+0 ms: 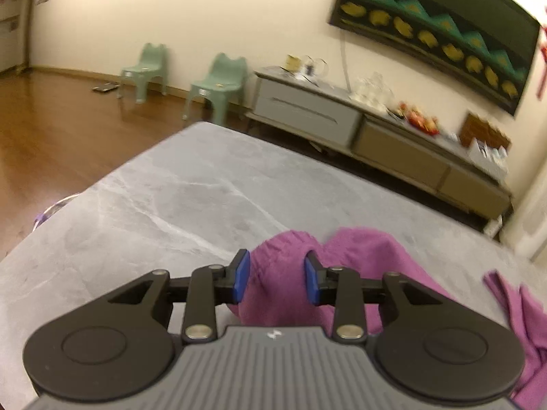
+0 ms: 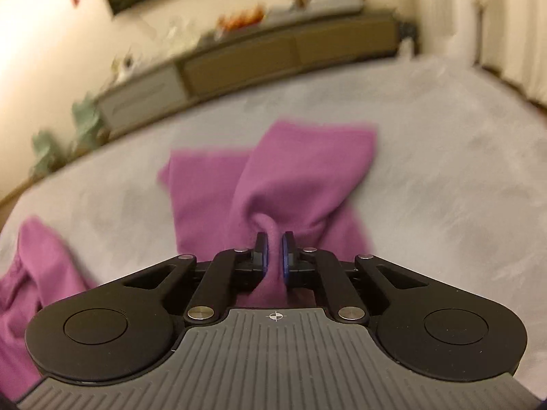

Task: Fold clothes

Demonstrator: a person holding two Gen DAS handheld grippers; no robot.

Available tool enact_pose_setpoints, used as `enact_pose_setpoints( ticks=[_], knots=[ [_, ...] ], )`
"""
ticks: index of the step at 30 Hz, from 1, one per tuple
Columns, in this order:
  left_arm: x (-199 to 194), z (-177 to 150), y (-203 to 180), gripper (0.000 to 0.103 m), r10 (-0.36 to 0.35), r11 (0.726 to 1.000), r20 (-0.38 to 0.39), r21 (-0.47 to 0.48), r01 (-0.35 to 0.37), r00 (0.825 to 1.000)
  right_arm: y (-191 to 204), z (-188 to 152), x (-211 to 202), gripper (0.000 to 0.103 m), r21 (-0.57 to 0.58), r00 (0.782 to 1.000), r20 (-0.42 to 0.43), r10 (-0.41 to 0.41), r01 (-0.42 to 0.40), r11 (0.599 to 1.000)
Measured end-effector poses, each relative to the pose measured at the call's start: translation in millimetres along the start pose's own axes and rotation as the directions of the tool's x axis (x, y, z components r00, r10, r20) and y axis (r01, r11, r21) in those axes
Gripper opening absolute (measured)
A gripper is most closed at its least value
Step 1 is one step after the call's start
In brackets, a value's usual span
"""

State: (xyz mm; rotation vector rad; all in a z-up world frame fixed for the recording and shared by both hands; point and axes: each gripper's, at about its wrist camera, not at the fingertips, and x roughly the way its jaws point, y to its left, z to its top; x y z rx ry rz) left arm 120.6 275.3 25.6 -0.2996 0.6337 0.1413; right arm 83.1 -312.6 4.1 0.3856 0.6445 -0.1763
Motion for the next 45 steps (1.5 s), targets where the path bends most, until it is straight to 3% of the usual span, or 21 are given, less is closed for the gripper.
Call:
enact_pose_setpoints(
  ticks=[3,7,8,10,12,14,17,21,27,28,29,30,31,33,34,35,36,38,40,43,45],
  knots=[
    [-16,1,14,0.038,0.028,0.998,0.038,-0.061,-0.026,0.999,-33,-3,-58,0.005,0.121,0.997,0.075,-0.021,0.012,0.993],
    [-36,6,27,0.040,0.079,0.991,0.093,-0.118,-0.067,0.993,-82,-45,-93,0.006,0.226,0.994,-0.025,-0.110,0.113,0.967],
    [-40,7,26,0.044,0.091,0.991,0.109,-0.108,-0.079,0.990,-82,-46,-96,0.012,0.212,0.991,-0.011,-0.137,0.136,0.968],
    [-41,10,15,0.053,0.075,0.996,0.119,-0.066,-0.067,0.990,-75,-43,-102,0.029,0.167,0.980,0.050,-0.190,0.180,0.970],
    [-24,14,-9,0.064,-0.025,0.999,0.055,0.036,0.023,0.998,-69,-40,-108,0.035,0.123,0.964,0.112,-0.239,0.225,0.966],
    [4,14,-47,0.069,-0.124,0.975,-0.045,0.182,0.130,0.991,-62,-37,-114,0.055,0.082,0.942,0.177,-0.284,0.273,0.958],
    [56,9,-99,0.070,-0.119,0.927,-0.133,0.340,0.159,0.984,-52,-33,-123,0.068,0.027,0.899,0.275,-0.341,0.347,0.937],
    [123,4,-131,0.070,0.024,0.896,-0.146,0.442,0.044,0.989,-19,-21,-67,0.081,-0.122,0.949,0.209,-0.236,0.265,0.957],
    [166,-6,-171,0.077,-0.049,0.853,-0.224,0.498,0.158,0.973,32,-4,23,0.085,-0.330,0.995,0.060,-0.077,0.092,0.939],
    [169,-10,-177,0.073,-0.056,0.841,-0.229,0.514,0.170,0.972,41,-1,38,0.085,-0.361,0.998,0.032,-0.053,0.061,0.931],
    [175,-13,-184,0.052,-0.057,0.829,-0.244,0.528,0.182,0.968,49,2,53,0.085,-0.391,1.000,0.003,-0.029,0.028,0.920],
    [181,-16,-186,0.035,-0.050,0.825,-0.263,0.532,0.188,0.964,58,4,68,0.084,-0.419,1.000,-0.027,-0.007,-0.005,0.908],
    [187,-19,-187,0.004,-0.044,0.831,-0.283,0.522,0.192,0.958,66,7,83,0.075,-0.446,0.998,-0.058,0.015,-0.039,0.894],
    [192,-23,-188,0.002,-0.035,0.838,-0.291,0.513,0.187,0.956,78,10,110,0.040,-0.480,0.991,-0.128,0.035,-0.093,0.872],
    [189,-22,-187,0.002,-0.028,0.835,-0.270,0.523,0.171,0.962,78,6,114,0.013,-0.493,0.991,-0.133,0.019,-0.083,0.866],
    [186,-21,-187,0.001,-0.020,0.832,-0.249,0.533,0.155,0.968,79,1,117,0.007,-0.508,0.992,-0.128,0.001,-0.067,0.859],
    [176,-11,-181,0.001,-0.015,0.857,-0.209,0.500,0.120,0.978,78,1,117,0.000,-0.508,0.992,-0.122,-0.025,-0.041,0.860],
    [156,11,-166,0.001,0.001,0.908,-0.123,0.416,0.051,0.992,71,8,110,0.000,-0.493,0.993,-0.095,-0.072,0.016,0.870],
    [133,42,-130,0.000,0.037,0.970,-0.050,0.240,-0.024,0.998,53,25,92,0.000,-0.422,0.990,-0.029,-0.135,0.110,0.900],
    [108,67,-75,0.000,0.173,0.981,0.008,0.082,-0.173,0.985,20,41,65,0.000,-0.355,0.957,0.055,-0.285,0.286,0.890],
    [113,65,-52,0.000,0.145,0.988,-0.074,0.064,-0.141,0.987,2,41,57,0.000,-0.322,0.933,0.045,-0.356,0.351,0.879]
  ],
)
